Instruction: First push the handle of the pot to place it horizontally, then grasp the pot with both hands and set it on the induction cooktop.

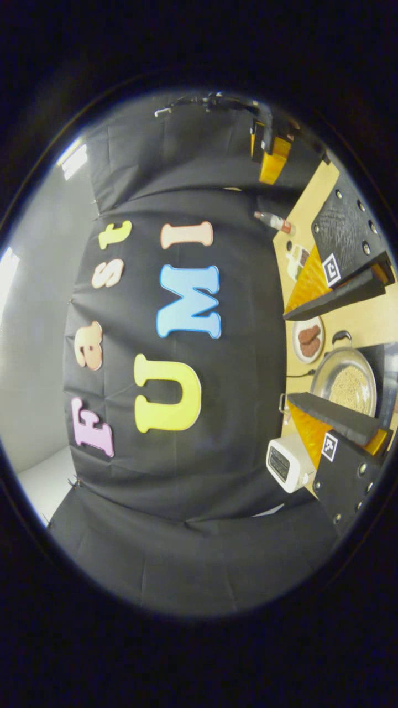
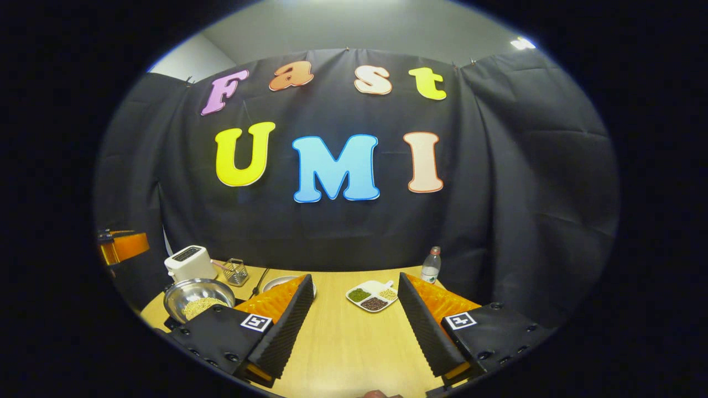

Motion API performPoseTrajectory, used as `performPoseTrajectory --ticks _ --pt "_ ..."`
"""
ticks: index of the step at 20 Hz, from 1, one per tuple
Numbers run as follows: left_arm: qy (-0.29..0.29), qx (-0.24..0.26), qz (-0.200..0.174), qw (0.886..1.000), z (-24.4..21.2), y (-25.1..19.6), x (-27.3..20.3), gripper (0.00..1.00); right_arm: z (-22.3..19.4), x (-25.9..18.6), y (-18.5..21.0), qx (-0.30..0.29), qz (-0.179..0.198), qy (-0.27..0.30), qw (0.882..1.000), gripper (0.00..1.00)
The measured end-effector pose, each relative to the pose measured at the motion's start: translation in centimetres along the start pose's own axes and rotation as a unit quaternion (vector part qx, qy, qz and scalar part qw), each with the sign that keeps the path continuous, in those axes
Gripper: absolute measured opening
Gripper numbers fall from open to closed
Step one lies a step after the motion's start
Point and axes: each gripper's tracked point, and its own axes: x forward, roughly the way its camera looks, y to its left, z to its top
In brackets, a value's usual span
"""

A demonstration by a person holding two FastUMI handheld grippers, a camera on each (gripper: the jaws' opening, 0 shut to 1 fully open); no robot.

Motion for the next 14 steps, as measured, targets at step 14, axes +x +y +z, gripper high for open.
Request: performPoseTrajectory --ticks 14 --pt "-0.061 -0.006 0.099 0.993 1.0 -11.1 -12.8 0.87 -1.1 -9.9 -8.5 -0.005 0.04 -0.051 0.998 0.97"
